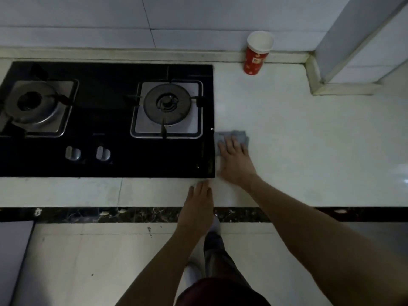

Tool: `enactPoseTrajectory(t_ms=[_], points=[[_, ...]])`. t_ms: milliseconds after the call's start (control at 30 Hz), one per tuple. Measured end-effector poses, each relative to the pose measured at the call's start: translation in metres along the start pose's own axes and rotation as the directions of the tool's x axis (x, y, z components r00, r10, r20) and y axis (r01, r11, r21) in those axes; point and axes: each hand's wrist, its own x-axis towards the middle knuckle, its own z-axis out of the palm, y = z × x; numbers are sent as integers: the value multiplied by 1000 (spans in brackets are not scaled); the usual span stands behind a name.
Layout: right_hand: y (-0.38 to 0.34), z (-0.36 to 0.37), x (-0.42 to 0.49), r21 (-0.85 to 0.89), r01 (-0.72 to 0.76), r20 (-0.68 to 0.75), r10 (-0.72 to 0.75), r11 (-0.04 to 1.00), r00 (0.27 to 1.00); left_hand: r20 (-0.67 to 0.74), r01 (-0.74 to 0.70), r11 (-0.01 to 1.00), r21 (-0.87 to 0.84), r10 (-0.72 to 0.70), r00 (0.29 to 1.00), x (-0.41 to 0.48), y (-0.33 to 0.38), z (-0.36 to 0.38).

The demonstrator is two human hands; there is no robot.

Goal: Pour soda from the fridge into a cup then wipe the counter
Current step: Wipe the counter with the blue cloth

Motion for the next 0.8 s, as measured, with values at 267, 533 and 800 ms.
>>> enactPoseTrajectory(t_ms=[267, 533, 800], points=[[-37, 43, -115, -10, 20, 3, -20, 1000, 1000, -38, 49, 993, -103, -53, 998, -34, 22, 20], [5, 48, -151, -115, 146, -3, -147, 983, 989, -89, 57, 984, -168, -72, 993, -35, 27, 19], [110, 36, -204, -81, -206, -58, 202, 975, 978, -69, -30, 989, -144, 20, 997, -6, 74, 28]])
